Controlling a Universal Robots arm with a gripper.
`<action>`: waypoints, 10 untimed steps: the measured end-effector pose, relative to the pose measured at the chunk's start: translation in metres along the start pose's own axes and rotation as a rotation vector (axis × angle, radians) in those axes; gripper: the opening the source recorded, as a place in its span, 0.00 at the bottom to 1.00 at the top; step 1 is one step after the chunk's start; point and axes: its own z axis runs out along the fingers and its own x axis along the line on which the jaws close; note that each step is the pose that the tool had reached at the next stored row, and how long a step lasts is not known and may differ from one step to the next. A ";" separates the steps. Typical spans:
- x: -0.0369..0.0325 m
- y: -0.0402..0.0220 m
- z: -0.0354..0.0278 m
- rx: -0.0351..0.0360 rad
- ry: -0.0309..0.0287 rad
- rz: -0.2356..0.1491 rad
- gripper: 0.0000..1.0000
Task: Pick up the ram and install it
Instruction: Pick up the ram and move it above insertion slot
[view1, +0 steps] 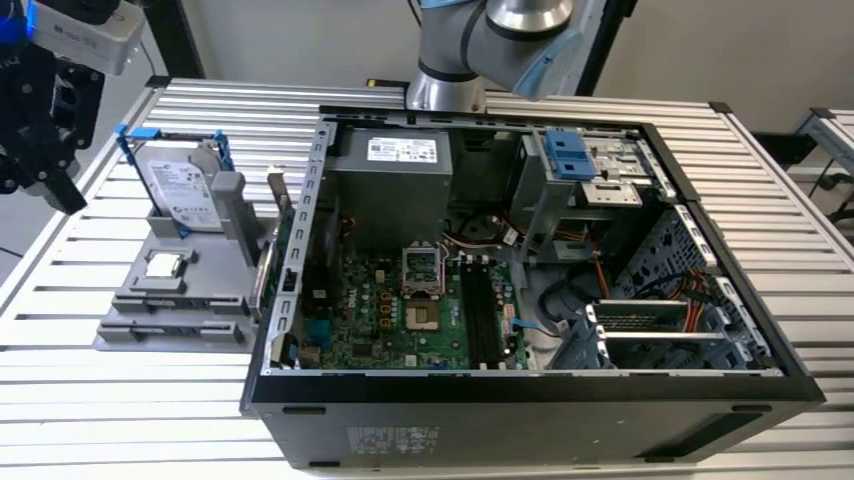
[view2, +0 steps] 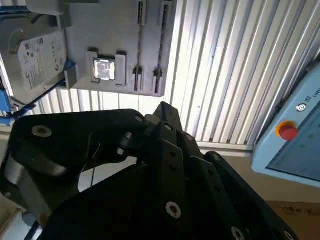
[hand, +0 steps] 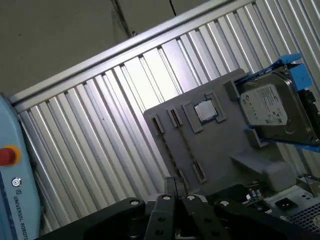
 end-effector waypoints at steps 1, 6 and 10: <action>-0.0001 0.0000 0.0000 0.0001 0.0009 -0.018 0.00; -0.0008 0.0004 0.0001 0.0150 -0.0007 -0.084 0.00; -0.0016 0.0007 0.0001 0.0512 -0.0130 -0.119 0.00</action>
